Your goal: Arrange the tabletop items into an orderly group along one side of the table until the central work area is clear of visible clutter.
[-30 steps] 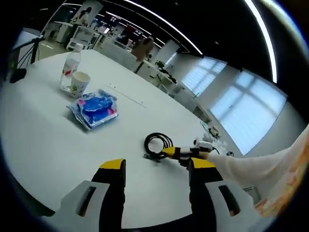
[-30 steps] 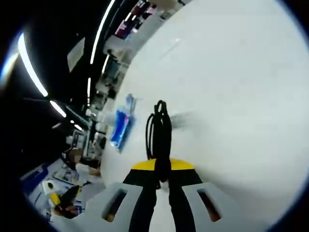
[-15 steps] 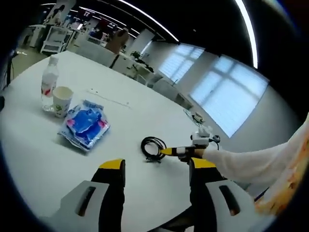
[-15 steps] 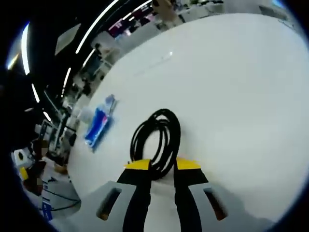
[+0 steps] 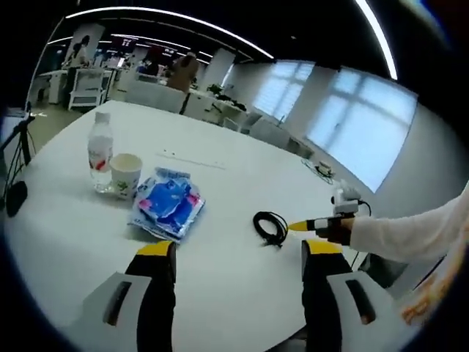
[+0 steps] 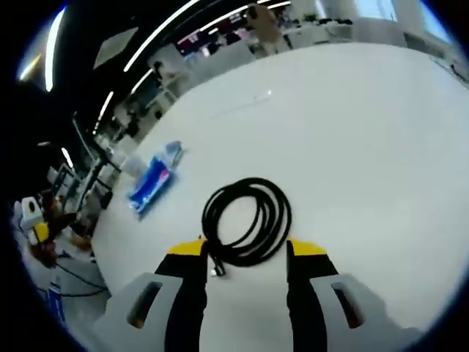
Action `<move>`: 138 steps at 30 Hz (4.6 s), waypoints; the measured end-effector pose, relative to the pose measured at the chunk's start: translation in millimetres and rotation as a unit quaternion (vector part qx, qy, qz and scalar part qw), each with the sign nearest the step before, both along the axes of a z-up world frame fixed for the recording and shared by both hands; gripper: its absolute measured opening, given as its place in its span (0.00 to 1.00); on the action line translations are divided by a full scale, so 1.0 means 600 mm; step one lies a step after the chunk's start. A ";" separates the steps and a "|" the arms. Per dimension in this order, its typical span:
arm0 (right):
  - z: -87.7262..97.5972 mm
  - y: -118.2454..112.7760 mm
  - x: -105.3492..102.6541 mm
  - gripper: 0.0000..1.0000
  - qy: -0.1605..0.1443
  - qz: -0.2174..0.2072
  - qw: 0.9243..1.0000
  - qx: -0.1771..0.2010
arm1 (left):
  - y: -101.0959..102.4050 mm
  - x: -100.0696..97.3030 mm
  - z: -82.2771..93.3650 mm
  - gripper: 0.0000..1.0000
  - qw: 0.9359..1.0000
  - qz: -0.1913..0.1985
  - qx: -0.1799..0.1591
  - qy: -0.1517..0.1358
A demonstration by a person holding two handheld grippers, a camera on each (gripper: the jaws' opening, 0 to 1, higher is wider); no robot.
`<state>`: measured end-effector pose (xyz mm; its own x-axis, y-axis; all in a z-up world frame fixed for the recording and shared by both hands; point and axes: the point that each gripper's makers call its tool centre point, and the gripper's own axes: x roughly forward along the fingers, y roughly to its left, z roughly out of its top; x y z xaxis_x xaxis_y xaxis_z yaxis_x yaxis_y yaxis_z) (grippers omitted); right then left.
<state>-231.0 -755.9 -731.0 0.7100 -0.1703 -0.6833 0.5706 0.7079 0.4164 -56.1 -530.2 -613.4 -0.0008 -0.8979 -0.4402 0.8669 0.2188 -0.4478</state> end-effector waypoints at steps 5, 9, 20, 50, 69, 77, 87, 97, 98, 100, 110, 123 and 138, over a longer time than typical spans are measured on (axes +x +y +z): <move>0.015 -0.001 -0.009 0.57 -0.015 -0.010 1.000 -0.009 | 0.004 0.015 -0.022 0.89 0.999 0.015 0.023 -0.016; 0.026 0.009 -0.019 0.58 -0.022 0.012 1.000 -0.013 | 0.007 0.026 -0.029 0.90 0.999 0.024 0.029 -0.017; 0.059 0.019 -0.042 0.57 -0.042 0.024 0.999 -0.026 | -0.025 0.064 -0.067 0.74 0.998 0.024 0.064 -0.005; 0.092 0.133 -0.194 0.52 -0.052 -0.060 0.995 -0.058 | -0.134 0.157 -0.194 0.49 0.983 0.109 0.145 0.032; 0.105 0.133 -0.145 0.49 -0.078 -0.047 0.994 -0.052 | -0.132 0.153 -0.203 0.00 0.983 0.093 0.154 0.022; 0.082 0.166 -0.049 0.47 -0.082 0.041 0.995 -0.047 | -0.109 0.117 -0.207 0.00 0.985 0.043 0.162 0.026; 0.040 0.207 0.056 0.40 -0.056 0.148 0.985 -0.060 | -0.065 0.061 -0.209 0.00 0.985 -0.044 0.168 0.012; -0.016 0.211 0.140 0.29 -0.006 0.195 0.977 -0.089 | -0.040 0.019 -0.220 0.00 0.979 -0.095 0.179 0.007; -0.018 0.211 0.148 0.28 -0.004 0.197 0.976 -0.092 | -0.039 0.016 -0.219 0.00 0.979 -0.100 0.178 0.007; -0.024 0.213 0.160 0.25 0.001 0.212 0.972 -0.098 | -0.041 0.013 -0.215 0.00 0.979 -0.107 0.172 0.008; -0.042 0.202 0.146 0.00 0.045 0.224 0.966 -0.118 | -0.037 0.011 -0.214 0.00 0.981 -0.112 0.160 0.020; -0.045 0.215 0.128 0.00 0.032 0.163 0.985 -0.053 | -0.010 -0.022 -0.232 0.33 0.984 -0.064 0.162 0.028; -0.051 0.227 0.118 0.00 0.022 0.105 0.994 -0.011 | 0.003 -0.041 -0.242 0.00 0.984 0.007 0.176 0.037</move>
